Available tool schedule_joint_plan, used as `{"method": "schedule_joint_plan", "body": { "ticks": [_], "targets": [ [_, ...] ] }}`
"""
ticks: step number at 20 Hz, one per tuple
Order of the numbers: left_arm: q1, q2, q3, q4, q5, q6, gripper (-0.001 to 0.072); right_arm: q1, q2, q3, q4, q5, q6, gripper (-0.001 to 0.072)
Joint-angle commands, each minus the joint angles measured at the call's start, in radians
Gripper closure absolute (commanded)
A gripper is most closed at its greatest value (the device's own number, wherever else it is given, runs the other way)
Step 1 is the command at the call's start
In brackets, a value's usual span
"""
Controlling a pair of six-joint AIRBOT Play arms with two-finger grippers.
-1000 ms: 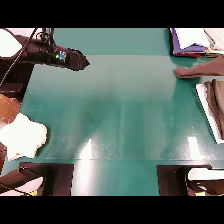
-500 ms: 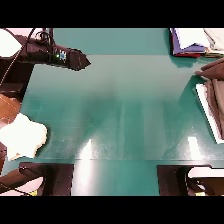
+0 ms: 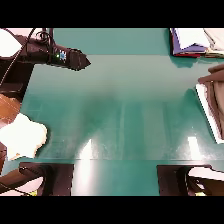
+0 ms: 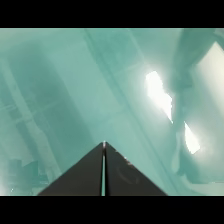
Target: Fold the shirts.
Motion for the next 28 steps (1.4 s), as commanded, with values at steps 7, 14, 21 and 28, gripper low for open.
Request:
{"method": "schedule_joint_plan", "body": {
  "ticks": [7,14,21,28],
  "targets": [
    [0.0,0.0,0.0,0.001,-0.001,0.011,0.0677,-0.198,0.232,-0.476,-0.319,0.091,0.002,0.0604],
    [0.0,0.0,0.0,0.001,0.0,0.011,0.0677,-0.251,0.319,-0.692,-0.303,0.07,0.028,0.001],
    [0.003,0.0,0.0,0.026,0.008,0.01,0.0677,0.185,0.321,-0.531,0.056,0.06,0.028,0.0017],
    [0.003,0.0,0.0,0.023,0.051,0.009,0.0677,0.724,0.321,-0.464,0.05,-0.076,0.023,0.0655]
  ]
}}
